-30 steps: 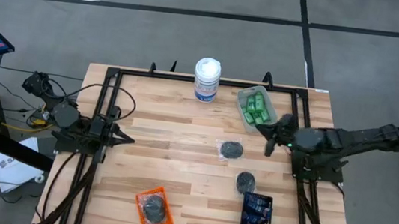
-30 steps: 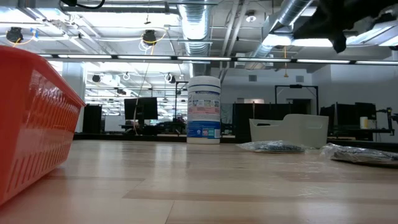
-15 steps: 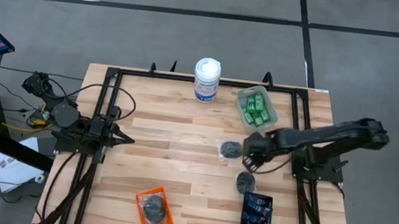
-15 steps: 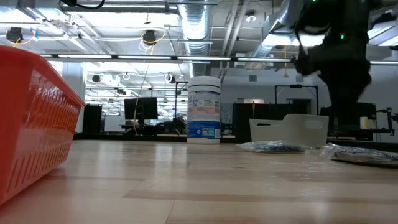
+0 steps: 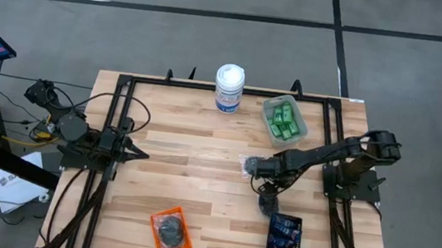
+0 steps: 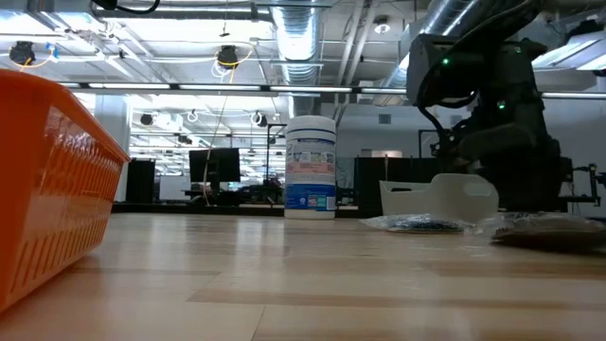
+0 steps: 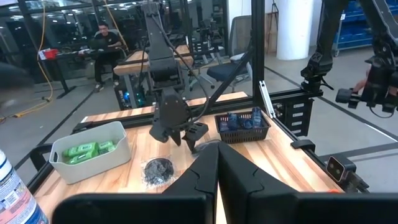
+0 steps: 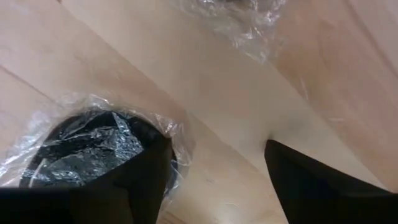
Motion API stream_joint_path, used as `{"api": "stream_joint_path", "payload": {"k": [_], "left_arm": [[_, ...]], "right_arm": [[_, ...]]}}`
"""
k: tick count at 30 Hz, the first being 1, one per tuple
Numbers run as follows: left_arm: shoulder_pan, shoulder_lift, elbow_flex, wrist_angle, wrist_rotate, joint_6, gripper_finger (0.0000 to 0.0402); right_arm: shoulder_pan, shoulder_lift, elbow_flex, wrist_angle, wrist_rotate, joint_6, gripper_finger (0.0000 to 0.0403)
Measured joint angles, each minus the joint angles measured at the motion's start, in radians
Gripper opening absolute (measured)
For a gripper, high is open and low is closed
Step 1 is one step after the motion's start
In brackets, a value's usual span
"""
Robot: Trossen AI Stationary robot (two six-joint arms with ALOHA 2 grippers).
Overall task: Pick & Place Travel size toiletries
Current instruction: Put the black scrub pad into the orange basket
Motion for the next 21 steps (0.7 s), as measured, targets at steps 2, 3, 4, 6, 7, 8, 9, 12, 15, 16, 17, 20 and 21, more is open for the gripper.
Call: {"api": "stream_joint_path", "payload": {"k": [2, 3, 4, 6, 7, 8, 9, 12, 15, 16, 17, 20, 21], "left_arm": [[0.0, 0.0, 0.0, 0.0, -0.002, 0.0, 0.0001], [0.0, 0.0, 0.0, 0.0, -0.003, 0.0, 0.0001], [0.0, 0.0, 0.0, 0.0, -0.003, 0.0, 0.0001], [0.0, 0.0, 0.0, 0.0, -0.003, 0.0, 0.0001], [0.0, 0.0, 0.0, 0.0, -0.003, 0.0, 0.0001], [0.0, 0.0, 0.0, 0.0, -0.003, 0.0, 0.0001], [0.0, 0.0, 0.0, 0.0, -0.003, 0.0, 0.0001], [0.0, 0.0, 0.0, 0.0, -0.003, 0.0, 0.0001], [0.0, 0.0, 0.0, 0.0, -0.003, 0.0, 0.0001], [0.0, 0.0, 0.0, 0.0, -0.003, 0.0, 0.0001], [0.0, 0.0, 0.0, 0.0, -0.003, 0.0, 0.0001], [0.0, 0.0, 0.0, -0.001, -0.003, 0.0, 0.0001], [0.0, 0.0, 0.0, -0.001, -0.003, 0.0, 0.0001]], "right_arm": [[0.0, 0.001, -0.001, 0.01, -0.001, 0.001, 0.0243], [0.0, 0.001, -0.001, 0.016, -0.001, 0.004, 0.0236], [0.0, 0.001, -0.001, 0.022, -0.001, 0.013, 0.0226], [0.0, -0.002, -0.001, 0.03, 0.001, 0.023, 0.0202], [0.0, -0.003, -0.002, 0.034, 0.002, 0.026, 0.0187], [0.001, -0.001, -0.002, 0.039, 0.003, 0.026, 0.0171], [0.001, 0.0, -0.001, 0.042, 0.003, 0.028, 0.0153], [0.001, 0.001, -0.001, 0.054, 0.002, 0.046, 0.0095], [0.002, 0.001, -0.001, 0.076, -0.001, 0.045, 0.0035], [0.002, 0.001, -0.001, 0.083, -0.001, 0.045, 0.0018], [0.002, 0.002, -0.001, 0.087, -0.001, 0.045, 0.001], [0.002, 0.002, -0.003, 0.103, -0.001, 0.045, 0.0011], [0.002, 0.002, -0.003, 0.111, 0.001, 0.045, 0.0009]]}}
